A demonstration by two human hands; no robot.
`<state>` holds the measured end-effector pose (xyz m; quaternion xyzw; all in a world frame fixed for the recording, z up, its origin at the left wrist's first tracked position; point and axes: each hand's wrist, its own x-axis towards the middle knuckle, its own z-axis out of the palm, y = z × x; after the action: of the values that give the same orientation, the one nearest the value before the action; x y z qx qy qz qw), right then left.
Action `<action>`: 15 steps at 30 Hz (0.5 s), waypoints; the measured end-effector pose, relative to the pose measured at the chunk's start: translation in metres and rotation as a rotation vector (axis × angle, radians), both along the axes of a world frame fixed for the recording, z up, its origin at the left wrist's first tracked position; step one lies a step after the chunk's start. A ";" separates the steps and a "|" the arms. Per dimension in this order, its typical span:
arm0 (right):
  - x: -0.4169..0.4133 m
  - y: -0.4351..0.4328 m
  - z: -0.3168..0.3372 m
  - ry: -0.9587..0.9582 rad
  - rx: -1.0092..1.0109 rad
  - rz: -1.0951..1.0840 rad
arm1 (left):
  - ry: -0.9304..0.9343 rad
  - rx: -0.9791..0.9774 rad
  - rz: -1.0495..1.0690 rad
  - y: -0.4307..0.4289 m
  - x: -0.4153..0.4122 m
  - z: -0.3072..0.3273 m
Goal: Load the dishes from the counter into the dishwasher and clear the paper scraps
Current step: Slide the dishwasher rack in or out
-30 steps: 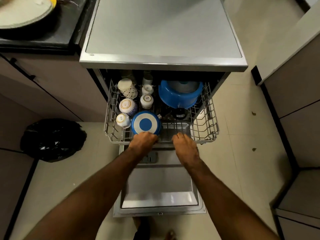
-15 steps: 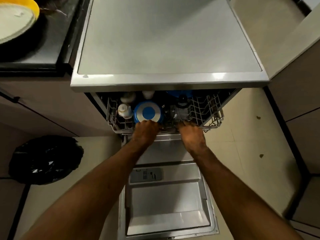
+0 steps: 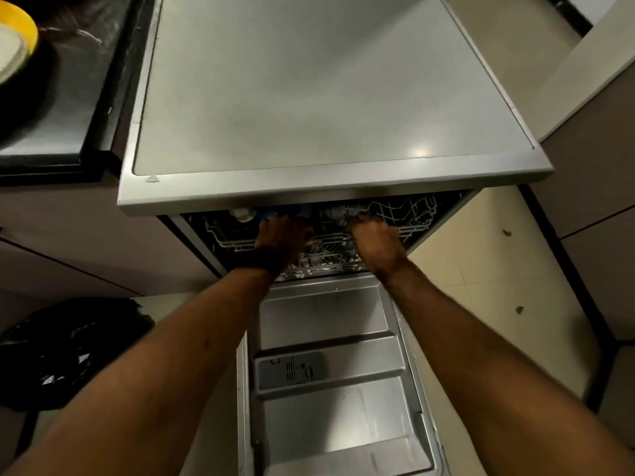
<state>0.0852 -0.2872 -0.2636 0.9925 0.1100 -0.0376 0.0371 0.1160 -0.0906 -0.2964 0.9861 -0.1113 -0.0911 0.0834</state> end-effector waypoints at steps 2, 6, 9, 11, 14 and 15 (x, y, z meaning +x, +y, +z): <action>0.005 -0.002 0.001 -0.018 0.017 0.010 | -0.027 0.001 -0.009 -0.001 0.004 -0.003; 0.014 -0.008 -0.004 -0.038 0.049 0.025 | -0.044 0.008 0.006 -0.001 0.010 -0.007; 0.014 -0.009 -0.013 -0.053 0.061 0.033 | -0.051 -0.042 0.024 0.001 0.008 -0.011; 0.013 -0.006 -0.017 -0.044 0.103 -0.007 | -0.027 -0.122 0.078 0.003 0.006 -0.012; 0.012 -0.001 -0.027 -0.029 0.122 -0.064 | 0.015 -0.347 0.180 0.002 0.004 -0.015; 0.013 0.000 -0.031 -0.046 0.131 -0.067 | 0.023 -0.380 0.194 0.001 0.002 -0.015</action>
<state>0.0985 -0.2874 -0.2944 0.9966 0.0781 -0.0088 -0.0266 0.1182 -0.0900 -0.3111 0.9576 -0.0300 -0.0714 0.2776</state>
